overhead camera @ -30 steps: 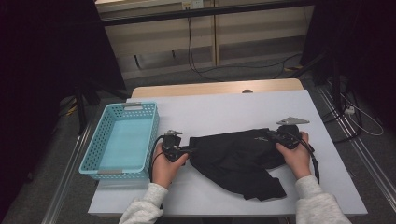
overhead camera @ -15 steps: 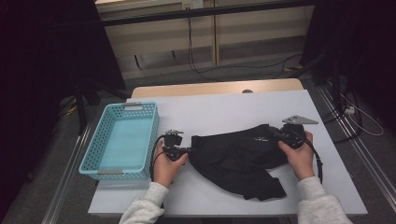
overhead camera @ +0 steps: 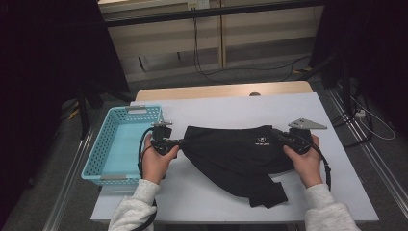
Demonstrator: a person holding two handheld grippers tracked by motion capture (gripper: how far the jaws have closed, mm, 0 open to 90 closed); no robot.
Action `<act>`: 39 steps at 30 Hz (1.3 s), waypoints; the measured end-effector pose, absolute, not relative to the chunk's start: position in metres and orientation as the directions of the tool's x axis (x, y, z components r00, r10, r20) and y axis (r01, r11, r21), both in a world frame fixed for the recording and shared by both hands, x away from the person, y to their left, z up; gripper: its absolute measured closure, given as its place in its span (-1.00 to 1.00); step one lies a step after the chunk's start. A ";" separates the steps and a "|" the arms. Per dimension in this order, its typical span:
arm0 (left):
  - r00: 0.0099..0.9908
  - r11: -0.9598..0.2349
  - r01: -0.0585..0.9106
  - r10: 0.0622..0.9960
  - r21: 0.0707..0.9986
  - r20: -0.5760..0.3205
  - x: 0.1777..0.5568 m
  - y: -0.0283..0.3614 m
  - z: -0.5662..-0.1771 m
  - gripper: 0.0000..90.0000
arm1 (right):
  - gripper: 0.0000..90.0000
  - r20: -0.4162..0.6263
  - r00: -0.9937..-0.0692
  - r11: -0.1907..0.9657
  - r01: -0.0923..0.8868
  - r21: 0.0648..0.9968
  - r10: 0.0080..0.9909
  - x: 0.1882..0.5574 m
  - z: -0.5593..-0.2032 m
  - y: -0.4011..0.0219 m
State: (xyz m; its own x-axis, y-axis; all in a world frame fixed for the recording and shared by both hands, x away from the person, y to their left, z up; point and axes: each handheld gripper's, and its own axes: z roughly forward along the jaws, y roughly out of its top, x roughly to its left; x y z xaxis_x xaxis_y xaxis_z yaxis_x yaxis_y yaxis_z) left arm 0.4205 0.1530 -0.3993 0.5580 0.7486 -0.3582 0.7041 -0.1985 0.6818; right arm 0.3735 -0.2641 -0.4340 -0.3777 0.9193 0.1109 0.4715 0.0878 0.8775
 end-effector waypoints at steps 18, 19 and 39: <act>0.566 -0.161 0.693 0.725 0.702 -0.393 0.429 0.152 -0.386 0.92 | 0.93 0.114 -0.370 0.055 0.416 0.908 0.922 0.367 -0.420 -0.271; 0.570 -0.170 0.692 0.726 0.702 -0.386 0.429 0.153 -0.385 0.92 | 0.93 0.117 -0.372 0.053 0.417 0.907 0.921 0.367 -0.420 -0.270; 0.559 -0.173 0.698 0.739 0.695 -0.377 0.438 0.153 -0.381 0.92 | 0.96 0.098 -0.400 0.074 0.391 0.917 0.911 0.368 -0.406 -0.266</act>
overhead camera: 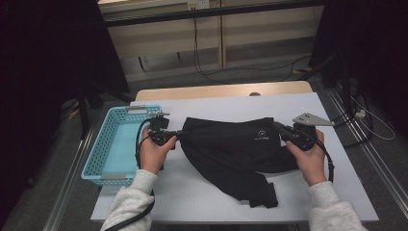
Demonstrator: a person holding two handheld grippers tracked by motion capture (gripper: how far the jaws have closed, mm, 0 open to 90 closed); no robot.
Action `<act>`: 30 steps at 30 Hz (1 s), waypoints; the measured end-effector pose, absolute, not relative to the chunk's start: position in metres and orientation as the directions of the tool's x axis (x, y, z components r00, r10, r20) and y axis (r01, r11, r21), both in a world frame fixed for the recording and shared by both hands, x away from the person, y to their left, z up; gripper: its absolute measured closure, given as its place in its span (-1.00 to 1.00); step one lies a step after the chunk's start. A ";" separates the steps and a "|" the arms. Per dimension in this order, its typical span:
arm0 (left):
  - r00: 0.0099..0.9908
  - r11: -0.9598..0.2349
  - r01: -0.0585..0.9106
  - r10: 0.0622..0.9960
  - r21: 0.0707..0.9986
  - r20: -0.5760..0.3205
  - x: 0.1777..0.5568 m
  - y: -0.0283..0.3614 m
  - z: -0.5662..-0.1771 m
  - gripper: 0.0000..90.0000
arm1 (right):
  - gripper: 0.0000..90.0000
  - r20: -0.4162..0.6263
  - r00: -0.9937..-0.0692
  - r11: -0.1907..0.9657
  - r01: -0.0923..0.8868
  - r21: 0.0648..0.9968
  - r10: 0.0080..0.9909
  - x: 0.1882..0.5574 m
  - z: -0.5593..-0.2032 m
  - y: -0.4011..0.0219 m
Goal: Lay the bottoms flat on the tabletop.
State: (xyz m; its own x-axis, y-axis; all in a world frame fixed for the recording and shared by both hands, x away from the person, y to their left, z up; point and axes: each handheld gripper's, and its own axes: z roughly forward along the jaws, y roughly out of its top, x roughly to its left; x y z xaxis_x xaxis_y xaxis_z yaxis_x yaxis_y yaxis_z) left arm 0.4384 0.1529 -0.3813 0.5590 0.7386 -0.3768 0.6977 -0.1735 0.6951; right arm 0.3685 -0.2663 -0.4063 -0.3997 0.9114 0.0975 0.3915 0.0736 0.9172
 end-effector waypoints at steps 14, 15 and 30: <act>0.560 -0.177 0.697 0.740 0.695 -0.372 0.455 0.142 -0.381 0.91 | 0.96 0.043 -0.401 0.123 0.378 0.918 0.915 0.382 -0.397 -0.269; 0.557 -0.175 0.699 0.742 0.694 -0.374 0.456 0.142 -0.381 0.91 | 0.96 0.040 -0.401 0.127 0.381 0.916 0.915 0.383 -0.397 -0.269; 0.529 -0.162 0.709 0.766 0.687 -0.365 0.509 0.131 -0.361 0.92 | 0.97 0.007 -0.420 0.191 0.427 0.884 0.908 0.436 -0.388 -0.261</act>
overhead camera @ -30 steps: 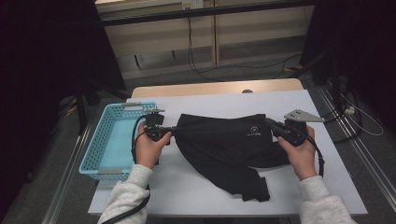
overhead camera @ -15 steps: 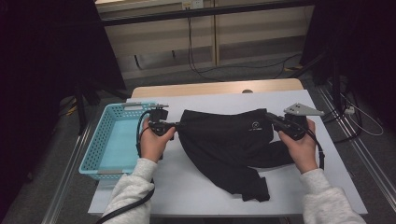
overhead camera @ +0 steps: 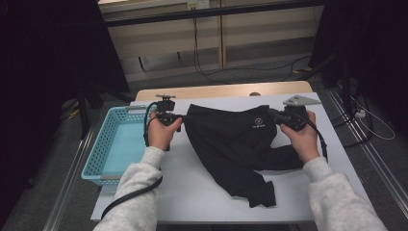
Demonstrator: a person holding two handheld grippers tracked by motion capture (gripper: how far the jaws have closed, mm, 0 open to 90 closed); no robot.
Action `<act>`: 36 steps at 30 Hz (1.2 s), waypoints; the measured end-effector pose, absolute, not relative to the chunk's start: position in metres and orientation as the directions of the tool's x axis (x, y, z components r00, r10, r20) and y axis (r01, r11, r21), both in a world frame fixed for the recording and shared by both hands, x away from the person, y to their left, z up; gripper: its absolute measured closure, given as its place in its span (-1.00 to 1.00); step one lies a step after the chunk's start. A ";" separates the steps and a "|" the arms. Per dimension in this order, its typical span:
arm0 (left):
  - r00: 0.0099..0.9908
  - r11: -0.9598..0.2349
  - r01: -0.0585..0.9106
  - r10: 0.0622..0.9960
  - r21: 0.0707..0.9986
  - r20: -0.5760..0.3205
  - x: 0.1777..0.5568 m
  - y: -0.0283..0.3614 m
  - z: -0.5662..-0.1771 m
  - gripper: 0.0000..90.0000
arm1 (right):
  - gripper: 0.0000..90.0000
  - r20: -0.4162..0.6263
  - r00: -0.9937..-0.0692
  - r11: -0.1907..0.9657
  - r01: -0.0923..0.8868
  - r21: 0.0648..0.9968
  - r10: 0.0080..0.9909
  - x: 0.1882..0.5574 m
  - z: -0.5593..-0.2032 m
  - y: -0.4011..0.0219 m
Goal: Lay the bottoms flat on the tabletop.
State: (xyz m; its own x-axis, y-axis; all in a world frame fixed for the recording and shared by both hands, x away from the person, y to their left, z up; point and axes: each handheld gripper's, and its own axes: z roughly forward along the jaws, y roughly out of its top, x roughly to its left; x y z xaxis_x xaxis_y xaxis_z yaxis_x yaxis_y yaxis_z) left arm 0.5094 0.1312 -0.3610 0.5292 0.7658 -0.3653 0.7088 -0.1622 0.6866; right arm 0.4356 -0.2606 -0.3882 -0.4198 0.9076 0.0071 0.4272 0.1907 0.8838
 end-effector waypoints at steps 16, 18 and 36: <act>0.567 -0.226 0.674 0.769 0.703 -0.296 0.495 0.109 -0.386 -0.44 | 0.10 -0.028 -0.383 0.228 0.487 0.843 0.923 0.431 -0.399 -0.235; 0.584 -0.246 0.673 0.755 0.698 -0.297 0.483 0.108 -0.392 -0.48 | -0.05 -0.022 -0.408 0.242 0.497 0.833 0.913 0.413 -0.408 -0.233; 0.674 -0.344 0.611 0.698 0.713 -0.241 0.418 0.109 -0.425 -0.57 | -0.33 0.026 -0.455 0.243 0.520 0.819 0.890 0.337 -0.439 -0.231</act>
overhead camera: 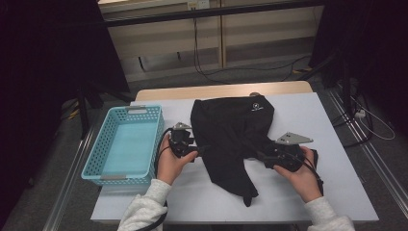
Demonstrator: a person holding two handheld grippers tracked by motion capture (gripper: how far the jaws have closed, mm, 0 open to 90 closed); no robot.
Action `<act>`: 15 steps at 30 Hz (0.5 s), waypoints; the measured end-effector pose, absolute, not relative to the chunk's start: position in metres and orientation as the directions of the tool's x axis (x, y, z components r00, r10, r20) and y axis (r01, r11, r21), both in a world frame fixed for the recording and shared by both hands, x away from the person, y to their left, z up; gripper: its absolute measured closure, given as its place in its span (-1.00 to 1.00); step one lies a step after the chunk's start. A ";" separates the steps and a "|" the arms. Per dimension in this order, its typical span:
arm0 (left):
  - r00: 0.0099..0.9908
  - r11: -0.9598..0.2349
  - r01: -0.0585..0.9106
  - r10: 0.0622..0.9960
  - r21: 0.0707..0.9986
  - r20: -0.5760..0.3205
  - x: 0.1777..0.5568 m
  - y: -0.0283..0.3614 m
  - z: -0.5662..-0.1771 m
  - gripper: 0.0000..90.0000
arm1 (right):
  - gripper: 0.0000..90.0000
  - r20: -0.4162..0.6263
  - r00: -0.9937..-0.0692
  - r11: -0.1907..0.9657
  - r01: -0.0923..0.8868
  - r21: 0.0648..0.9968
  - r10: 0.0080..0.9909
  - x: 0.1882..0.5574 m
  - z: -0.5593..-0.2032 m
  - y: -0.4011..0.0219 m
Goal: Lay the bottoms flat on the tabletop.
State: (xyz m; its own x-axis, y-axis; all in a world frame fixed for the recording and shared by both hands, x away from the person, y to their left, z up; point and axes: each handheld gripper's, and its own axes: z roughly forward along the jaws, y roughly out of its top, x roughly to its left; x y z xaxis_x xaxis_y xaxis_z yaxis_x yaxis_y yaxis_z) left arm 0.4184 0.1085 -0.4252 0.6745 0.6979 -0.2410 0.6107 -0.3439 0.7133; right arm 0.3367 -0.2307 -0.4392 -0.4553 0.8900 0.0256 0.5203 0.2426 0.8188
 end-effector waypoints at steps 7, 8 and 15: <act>0.704 -0.370 0.598 0.667 0.711 -0.245 0.410 0.107 -0.433 -0.58 | -0.36 0.033 -0.452 0.236 0.525 0.818 0.892 0.331 -0.441 -0.229; 0.703 -0.374 0.598 0.669 0.709 -0.240 0.409 0.107 -0.434 -0.59 | -0.36 0.027 -0.453 0.241 0.524 0.817 0.891 0.331 -0.442 -0.228; 0.718 -0.404 0.589 0.659 0.700 -0.224 0.404 0.109 -0.436 -0.63 | -0.35 -0.004 -0.476 0.286 0.522 0.804 0.879 0.329 -0.445 -0.225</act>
State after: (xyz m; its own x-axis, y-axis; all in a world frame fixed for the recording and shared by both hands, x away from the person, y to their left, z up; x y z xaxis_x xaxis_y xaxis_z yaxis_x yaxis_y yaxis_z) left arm 0.4039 0.1086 -0.4363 0.7183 0.6589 -0.2235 0.5887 -0.4043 0.7000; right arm 0.3289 -0.2250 -0.4455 -0.4763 0.8793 -0.0036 0.5218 0.2859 0.8037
